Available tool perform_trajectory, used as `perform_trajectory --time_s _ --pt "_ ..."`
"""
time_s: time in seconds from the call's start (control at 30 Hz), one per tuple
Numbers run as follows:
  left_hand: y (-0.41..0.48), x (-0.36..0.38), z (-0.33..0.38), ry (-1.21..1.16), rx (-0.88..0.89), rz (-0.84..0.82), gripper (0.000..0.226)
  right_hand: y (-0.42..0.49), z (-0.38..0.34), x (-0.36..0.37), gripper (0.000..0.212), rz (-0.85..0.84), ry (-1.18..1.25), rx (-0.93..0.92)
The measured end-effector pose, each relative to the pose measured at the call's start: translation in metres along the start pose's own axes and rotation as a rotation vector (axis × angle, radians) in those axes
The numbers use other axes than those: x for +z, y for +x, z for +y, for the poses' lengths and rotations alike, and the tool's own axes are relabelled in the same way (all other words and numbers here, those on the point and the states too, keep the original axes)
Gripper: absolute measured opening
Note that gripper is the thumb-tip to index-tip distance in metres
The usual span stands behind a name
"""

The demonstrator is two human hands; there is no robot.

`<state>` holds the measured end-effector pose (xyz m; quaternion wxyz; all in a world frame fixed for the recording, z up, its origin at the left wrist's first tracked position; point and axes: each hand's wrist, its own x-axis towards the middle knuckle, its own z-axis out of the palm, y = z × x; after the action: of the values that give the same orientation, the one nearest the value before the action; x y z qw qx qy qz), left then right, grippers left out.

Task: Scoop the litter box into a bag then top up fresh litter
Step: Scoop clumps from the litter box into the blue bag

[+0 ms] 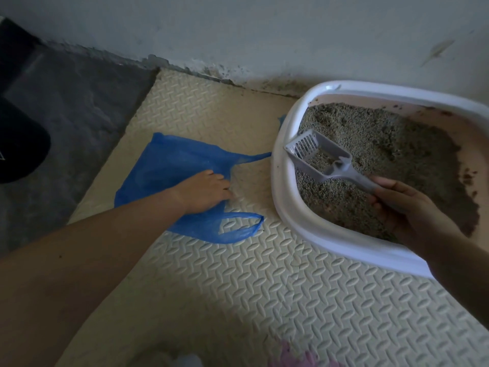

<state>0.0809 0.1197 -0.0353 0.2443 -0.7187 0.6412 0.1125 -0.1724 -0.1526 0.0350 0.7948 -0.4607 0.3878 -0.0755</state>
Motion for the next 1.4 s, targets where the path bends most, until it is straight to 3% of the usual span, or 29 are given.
perform_trajectory --time_s 0.2,0.37,0.53,0.6,0.8,0.9,1.0,1.07,1.2,1.3,1.4 --pt "0.003 0.007 -0.004 -0.049 -0.03 0.002 0.03 0.003 0.004 -0.004 0.023 -0.002 0.02 -0.012" --pt "0.003 0.005 -0.008 -0.32 -0.077 0.316 0.013 0.003 0.004 -0.005 0.014 0.004 0.038 -0.018" --pt "0.012 -0.022 0.002 -0.473 -0.104 0.48 0.01 0.004 0.002 -0.008 0.013 -0.001 0.032 -0.021" --pt "0.017 -0.032 0.005 -0.515 -0.109 0.54 0.009 0.003 0.001 -0.01 0.022 -0.007 0.033 -0.026" --pt "0.023 -0.04 0.009 -0.555 -0.14 0.613 0.01 0.007 0.004 -0.021 0.076 -0.007 0.011 -0.047" --pt "0.022 -0.04 0.011 -0.627 -0.176 0.609 0.015 0.006 0.006 -0.025 0.084 0.022 0.019 -0.048" --pt "0.02 -0.044 0.013 -0.74 -0.254 0.655 0.036 0.005 0.009 -0.029 0.083 0.074 -0.007 -0.055" --pt "0.017 -0.048 0.014 -0.826 -0.298 0.722 0.047 0.002 0.007 -0.03 0.063 0.145 -0.161 -0.056" --pt "0.005 -0.055 0.017 -0.891 -0.364 0.851 0.062 -0.002 0.005 -0.038 0.022 0.275 -0.973 -0.185" --pt "-0.008 -0.063 0.018 -0.879 -0.423 0.947 0.06 -0.003 0.004 -0.04 0.015 0.189 -1.433 -0.265" --pt "-0.021 -0.068 0.017 -0.869 -0.461 1.018 0.056 -0.002 -0.001 -0.045 0.017 0.178 -1.607 -0.305"
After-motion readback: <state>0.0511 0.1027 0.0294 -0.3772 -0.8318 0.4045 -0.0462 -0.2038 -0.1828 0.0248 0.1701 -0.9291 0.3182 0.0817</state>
